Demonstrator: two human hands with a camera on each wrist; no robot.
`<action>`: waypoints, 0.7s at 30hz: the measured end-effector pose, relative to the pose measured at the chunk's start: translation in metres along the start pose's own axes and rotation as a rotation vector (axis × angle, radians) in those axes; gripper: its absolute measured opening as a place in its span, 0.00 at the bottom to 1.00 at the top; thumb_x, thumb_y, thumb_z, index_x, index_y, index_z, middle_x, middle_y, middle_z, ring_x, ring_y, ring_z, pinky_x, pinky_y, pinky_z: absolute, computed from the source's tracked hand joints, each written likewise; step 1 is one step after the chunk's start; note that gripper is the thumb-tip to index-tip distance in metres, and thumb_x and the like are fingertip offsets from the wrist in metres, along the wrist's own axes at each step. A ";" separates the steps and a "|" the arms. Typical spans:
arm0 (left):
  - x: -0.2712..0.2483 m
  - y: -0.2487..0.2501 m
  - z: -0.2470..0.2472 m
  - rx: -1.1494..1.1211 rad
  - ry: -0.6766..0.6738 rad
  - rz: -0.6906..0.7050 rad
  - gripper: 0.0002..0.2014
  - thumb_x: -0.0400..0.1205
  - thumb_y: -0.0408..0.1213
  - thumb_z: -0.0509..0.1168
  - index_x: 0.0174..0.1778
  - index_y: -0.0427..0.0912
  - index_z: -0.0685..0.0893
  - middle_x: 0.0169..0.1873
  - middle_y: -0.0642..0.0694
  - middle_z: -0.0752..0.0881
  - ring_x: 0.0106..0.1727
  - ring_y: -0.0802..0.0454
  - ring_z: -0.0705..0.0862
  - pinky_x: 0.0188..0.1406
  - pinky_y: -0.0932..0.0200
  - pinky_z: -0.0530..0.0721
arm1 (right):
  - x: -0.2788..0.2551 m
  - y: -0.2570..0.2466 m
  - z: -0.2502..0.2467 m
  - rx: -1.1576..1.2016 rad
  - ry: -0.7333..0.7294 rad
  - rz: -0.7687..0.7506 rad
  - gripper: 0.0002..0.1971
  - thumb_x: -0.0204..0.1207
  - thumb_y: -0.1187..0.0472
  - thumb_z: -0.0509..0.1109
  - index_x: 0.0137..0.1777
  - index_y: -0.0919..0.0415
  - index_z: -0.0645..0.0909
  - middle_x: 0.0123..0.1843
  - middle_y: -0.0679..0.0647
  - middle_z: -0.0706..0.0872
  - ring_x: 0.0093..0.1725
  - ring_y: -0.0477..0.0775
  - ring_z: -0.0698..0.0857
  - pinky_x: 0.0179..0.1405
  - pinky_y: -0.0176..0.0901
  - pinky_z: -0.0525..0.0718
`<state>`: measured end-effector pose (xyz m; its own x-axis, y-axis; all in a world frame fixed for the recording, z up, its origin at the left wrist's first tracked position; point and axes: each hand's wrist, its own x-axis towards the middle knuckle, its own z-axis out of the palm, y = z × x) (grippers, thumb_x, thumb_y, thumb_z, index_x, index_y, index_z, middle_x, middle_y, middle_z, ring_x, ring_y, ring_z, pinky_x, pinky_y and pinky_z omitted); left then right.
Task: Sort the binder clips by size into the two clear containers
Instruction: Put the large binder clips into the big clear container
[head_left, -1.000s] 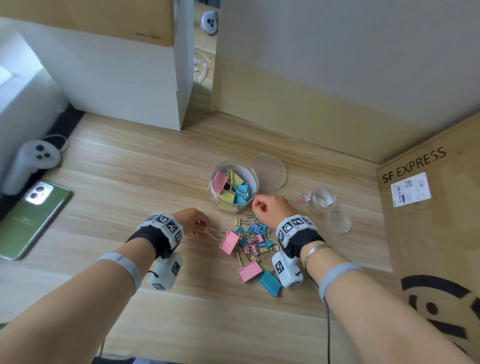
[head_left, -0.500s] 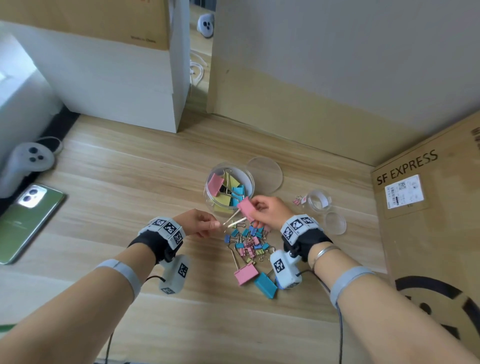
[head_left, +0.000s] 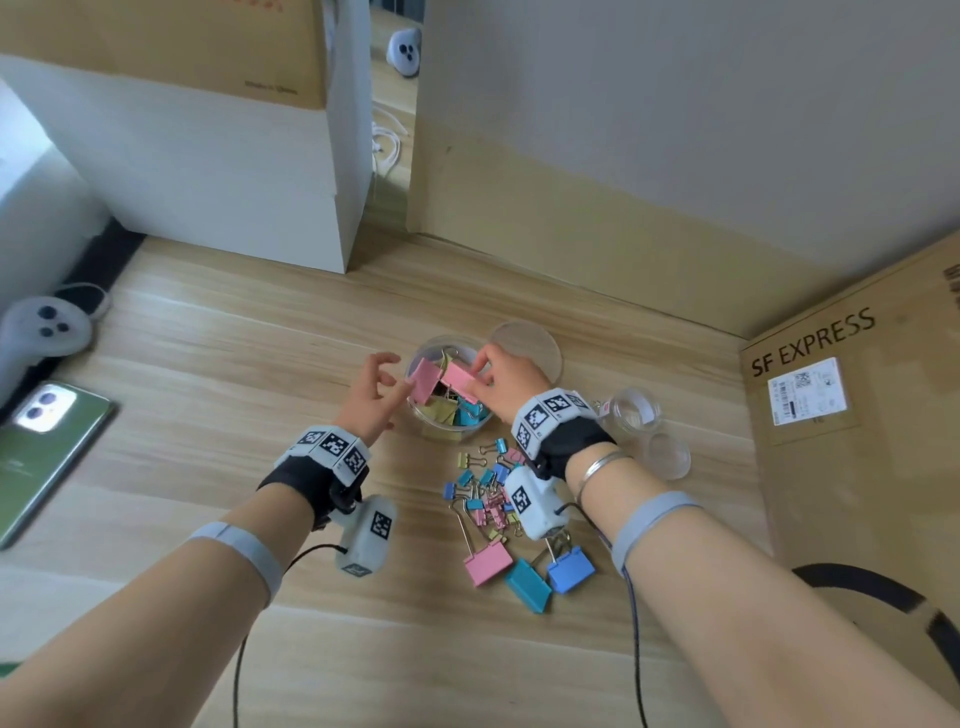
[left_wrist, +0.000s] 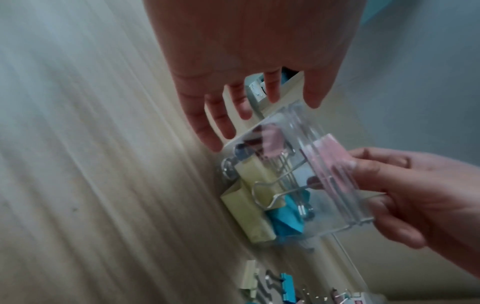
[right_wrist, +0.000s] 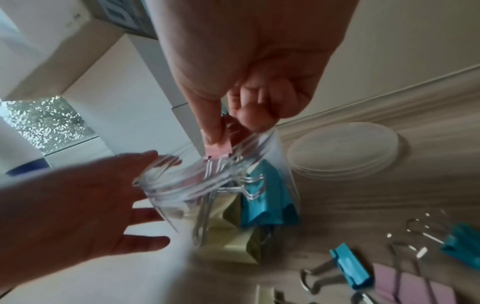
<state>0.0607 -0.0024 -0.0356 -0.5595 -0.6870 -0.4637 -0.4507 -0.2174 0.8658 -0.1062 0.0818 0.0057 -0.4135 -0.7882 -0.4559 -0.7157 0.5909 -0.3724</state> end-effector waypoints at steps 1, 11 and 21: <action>0.001 0.002 0.002 0.001 -0.013 -0.016 0.21 0.81 0.41 0.62 0.70 0.52 0.66 0.59 0.39 0.73 0.54 0.42 0.78 0.40 0.52 0.84 | 0.001 0.001 0.000 -0.018 0.025 -0.014 0.08 0.78 0.53 0.65 0.55 0.51 0.74 0.57 0.52 0.87 0.39 0.51 0.86 0.41 0.47 0.88; 0.004 0.027 0.007 -0.020 -0.098 -0.218 0.25 0.80 0.35 0.64 0.74 0.50 0.66 0.65 0.40 0.75 0.53 0.44 0.80 0.43 0.38 0.88 | -0.030 0.049 0.003 0.126 0.022 0.052 0.06 0.80 0.58 0.63 0.51 0.57 0.81 0.51 0.51 0.86 0.41 0.49 0.82 0.49 0.43 0.84; -0.029 0.024 -0.003 0.254 -0.108 -0.260 0.24 0.79 0.29 0.64 0.69 0.42 0.66 0.57 0.44 0.72 0.40 0.49 0.78 0.15 0.58 0.85 | -0.087 0.114 0.046 -0.051 -0.262 0.323 0.14 0.63 0.54 0.79 0.30 0.51 0.74 0.33 0.44 0.81 0.38 0.50 0.81 0.41 0.41 0.80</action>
<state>0.0678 0.0105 -0.0007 -0.4678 -0.5510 -0.6911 -0.7381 -0.1866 0.6484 -0.1263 0.2258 -0.0339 -0.4685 -0.4891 -0.7357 -0.6021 0.7862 -0.1393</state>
